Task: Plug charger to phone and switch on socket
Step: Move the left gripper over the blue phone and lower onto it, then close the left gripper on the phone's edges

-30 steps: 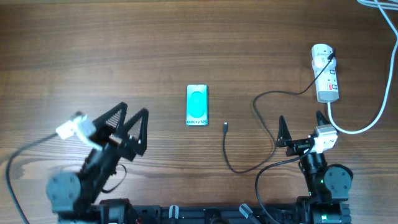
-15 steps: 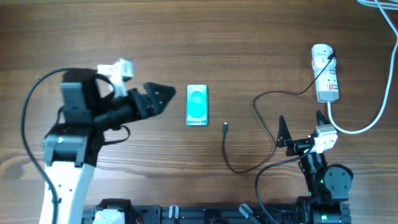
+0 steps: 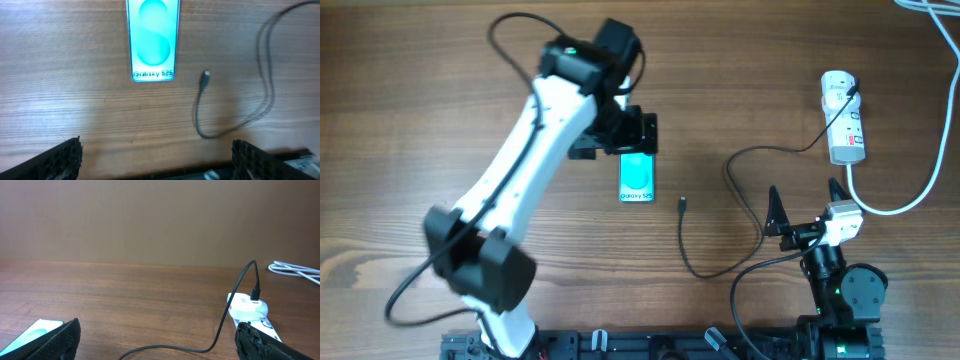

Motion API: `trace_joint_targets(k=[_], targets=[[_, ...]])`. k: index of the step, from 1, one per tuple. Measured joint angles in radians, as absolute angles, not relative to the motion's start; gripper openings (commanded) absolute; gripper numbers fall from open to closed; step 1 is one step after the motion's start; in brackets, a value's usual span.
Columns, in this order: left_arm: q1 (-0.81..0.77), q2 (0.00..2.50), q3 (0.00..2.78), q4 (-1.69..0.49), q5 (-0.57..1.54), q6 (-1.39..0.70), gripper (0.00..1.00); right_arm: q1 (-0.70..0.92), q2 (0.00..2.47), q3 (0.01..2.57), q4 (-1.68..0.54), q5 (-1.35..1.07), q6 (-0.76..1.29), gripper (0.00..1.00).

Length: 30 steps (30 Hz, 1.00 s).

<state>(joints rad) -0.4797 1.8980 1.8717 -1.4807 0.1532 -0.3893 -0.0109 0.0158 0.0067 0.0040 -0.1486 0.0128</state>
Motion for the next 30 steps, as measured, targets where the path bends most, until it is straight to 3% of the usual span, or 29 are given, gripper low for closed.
trace_joint_targets(k=[7, 18, 30], targets=[[-0.531, 2.009, 1.871, -1.333, 0.124, -0.403, 1.0, -0.011, 0.016, 0.007, 0.004, -0.149, 0.013, 1.0], [-0.53, 2.175, 1.871, -1.318, 0.09, -0.428, 1.0, -0.011, 0.016, 0.007, 0.004, -0.149, 0.013, 1.0], [-0.503, 2.193, 1.72, -1.165, 0.072, -0.431, 1.0, -0.011, 0.016, 0.007, 0.004, -0.149, 0.013, 1.0]])
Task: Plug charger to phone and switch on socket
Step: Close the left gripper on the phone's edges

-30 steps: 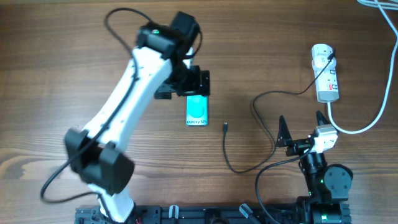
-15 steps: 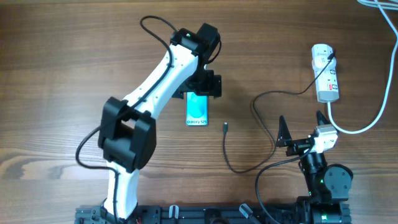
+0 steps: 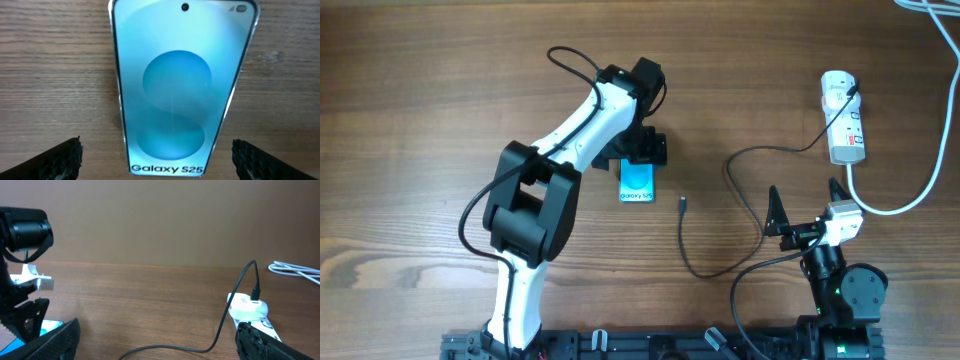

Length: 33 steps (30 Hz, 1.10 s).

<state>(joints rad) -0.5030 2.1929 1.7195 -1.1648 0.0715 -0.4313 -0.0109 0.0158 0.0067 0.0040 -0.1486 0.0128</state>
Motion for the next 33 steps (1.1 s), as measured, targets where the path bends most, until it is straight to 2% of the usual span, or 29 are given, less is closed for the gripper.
trace_joint_targets(k=[27, 30, 33], targets=[[-0.536, 2.186, 1.597, -1.023, 0.053, -0.477, 0.99, -0.011, 0.016, 0.007, 0.004, -0.149, 0.013, 1.0], [-0.537, 2.186, 1.596, -1.021, 0.049, -0.48, 0.85, -0.011, 0.016, 0.007, 0.004, -0.149, 0.013, 0.99], [-0.536, 2.186, 1.596, -1.017, 0.042, -0.48, 0.77, -0.011, 0.016, 0.007, 0.004, -0.149, 0.013, 1.0]])
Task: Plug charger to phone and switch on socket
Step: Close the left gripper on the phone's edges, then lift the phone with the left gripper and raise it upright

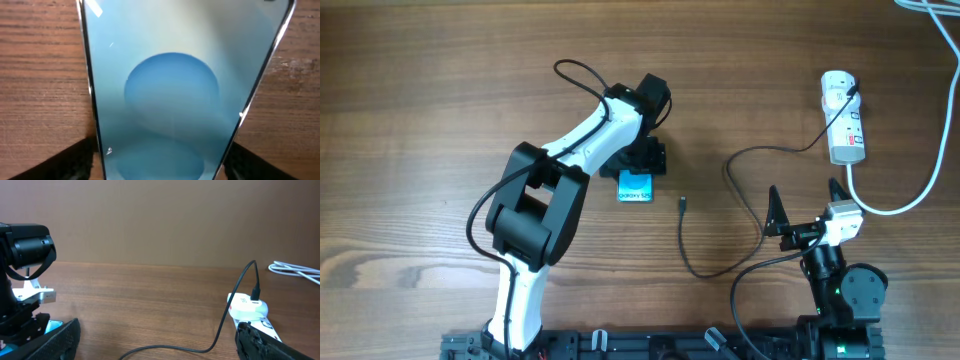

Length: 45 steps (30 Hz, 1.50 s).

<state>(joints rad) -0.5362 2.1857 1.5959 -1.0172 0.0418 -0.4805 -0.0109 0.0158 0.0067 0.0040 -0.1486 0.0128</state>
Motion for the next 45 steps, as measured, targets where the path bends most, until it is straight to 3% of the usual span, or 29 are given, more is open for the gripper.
trace_joint_targets(k=[14, 25, 28, 39, 45], targets=[[-0.536, 2.185, 1.6, -1.026, 0.043, -0.48, 0.71, -0.011, 0.016, 0.007, 0.004, -0.149, 0.013, 1.0], [-0.529, 2.178, 1.794, -1.309, 0.098, -0.48, 0.72, -0.011, 0.016, 0.007, 0.004, -0.149, 0.013, 1.0], [-0.514, 2.132, 1.814, -1.351, 0.225, -0.46, 0.73, -0.011, 0.016, 0.007, 0.004, -0.149, 0.012, 1.0], [-0.257, 1.973, 1.829, -1.369, 1.117, -0.343, 0.7, -0.011, 0.016, 0.007, 0.004, -0.149, 0.012, 1.0], [-0.155, 1.973, 1.829, -1.369, 1.406, -0.342, 0.71, -0.011, 0.016, 0.007, 0.004, -0.149, 0.013, 1.0]])
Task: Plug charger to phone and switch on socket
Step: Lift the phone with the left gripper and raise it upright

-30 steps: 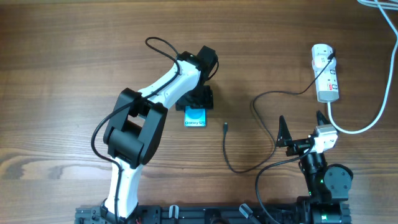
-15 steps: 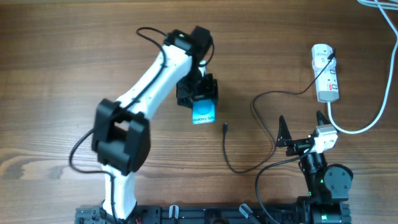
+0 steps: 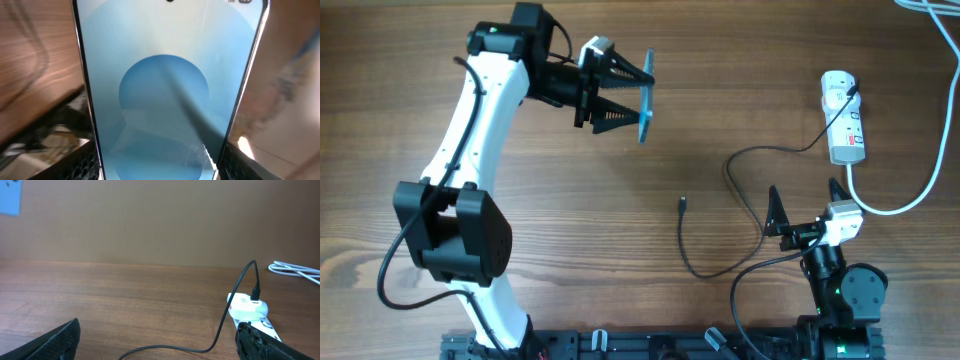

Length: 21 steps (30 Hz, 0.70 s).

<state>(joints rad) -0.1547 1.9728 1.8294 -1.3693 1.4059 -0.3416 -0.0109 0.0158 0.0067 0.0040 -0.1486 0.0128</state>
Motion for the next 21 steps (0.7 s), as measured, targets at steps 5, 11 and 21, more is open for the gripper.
trace_joint_targets(k=[5, 11, 21], targets=[[-0.135, 1.973, 1.829, -1.373, 1.499, -0.393, 0.69, -0.011, 0.016, 0.007, 0.004, -0.149, 0.013, 1.0], [-0.135, 1.973, 1.829, -1.381, 1.52, -0.496, 0.69, -0.011, 0.016, 0.007, 0.004, -0.149, 0.013, 1.0], [-0.135, 1.973, 1.829, -1.381, 1.521, -0.523, 0.69, -0.011, 0.016, 0.007, 0.004, -0.149, 0.013, 1.0]])
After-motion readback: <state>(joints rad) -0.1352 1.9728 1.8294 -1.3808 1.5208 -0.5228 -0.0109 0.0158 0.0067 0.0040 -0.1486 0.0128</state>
